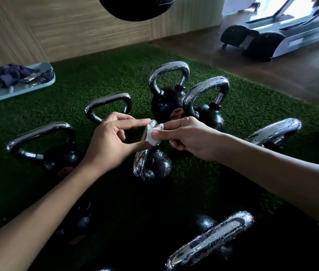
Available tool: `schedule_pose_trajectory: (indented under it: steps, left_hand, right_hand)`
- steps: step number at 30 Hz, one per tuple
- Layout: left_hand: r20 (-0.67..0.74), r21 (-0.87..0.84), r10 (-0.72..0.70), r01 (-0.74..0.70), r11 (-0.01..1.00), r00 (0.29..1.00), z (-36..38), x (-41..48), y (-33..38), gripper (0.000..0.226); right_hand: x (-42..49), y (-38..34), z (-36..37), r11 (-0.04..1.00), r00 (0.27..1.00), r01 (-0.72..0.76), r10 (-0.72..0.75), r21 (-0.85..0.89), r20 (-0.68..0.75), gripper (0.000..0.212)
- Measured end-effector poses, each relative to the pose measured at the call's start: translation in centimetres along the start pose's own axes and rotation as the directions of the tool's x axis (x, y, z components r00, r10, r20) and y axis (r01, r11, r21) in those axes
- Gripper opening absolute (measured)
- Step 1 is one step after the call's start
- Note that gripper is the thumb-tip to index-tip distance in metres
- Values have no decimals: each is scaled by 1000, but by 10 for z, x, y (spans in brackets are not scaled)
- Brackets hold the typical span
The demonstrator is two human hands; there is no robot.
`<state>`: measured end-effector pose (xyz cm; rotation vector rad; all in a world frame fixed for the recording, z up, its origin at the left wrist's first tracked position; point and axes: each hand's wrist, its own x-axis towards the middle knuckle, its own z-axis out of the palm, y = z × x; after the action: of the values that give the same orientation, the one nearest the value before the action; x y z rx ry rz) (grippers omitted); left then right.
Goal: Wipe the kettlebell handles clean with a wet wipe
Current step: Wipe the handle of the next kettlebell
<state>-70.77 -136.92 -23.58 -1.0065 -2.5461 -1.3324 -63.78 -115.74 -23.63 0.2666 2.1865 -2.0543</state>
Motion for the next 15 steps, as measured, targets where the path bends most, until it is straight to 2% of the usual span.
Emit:
schedule_pose_trajectory:
  steps: [3, 6, 9, 15]
  left_hand:
    - [79, 213, -131, 112, 971, 988, -7, -1, 0, 60]
    - [234, 350, -277, 185, 918, 932, -5, -7, 4, 64]
    - [249, 378, -300, 193, 906, 921, -8, -6, 1, 61]
    - [288, 364, -341, 227, 904, 895, -28, -4, -12, 55]
  right_hand:
    - [-1, 13, -9, 996, 982, -68, 57, -59, -180, 30]
    - [0, 35, -13, 984, 962, -146, 118, -98, -246, 28]
    - [9, 49, -5, 974, 967, -169, 133, -152, -219, 28]
    - [34, 58, 23, 924, 996, -50, 19, -378, -86, 31]
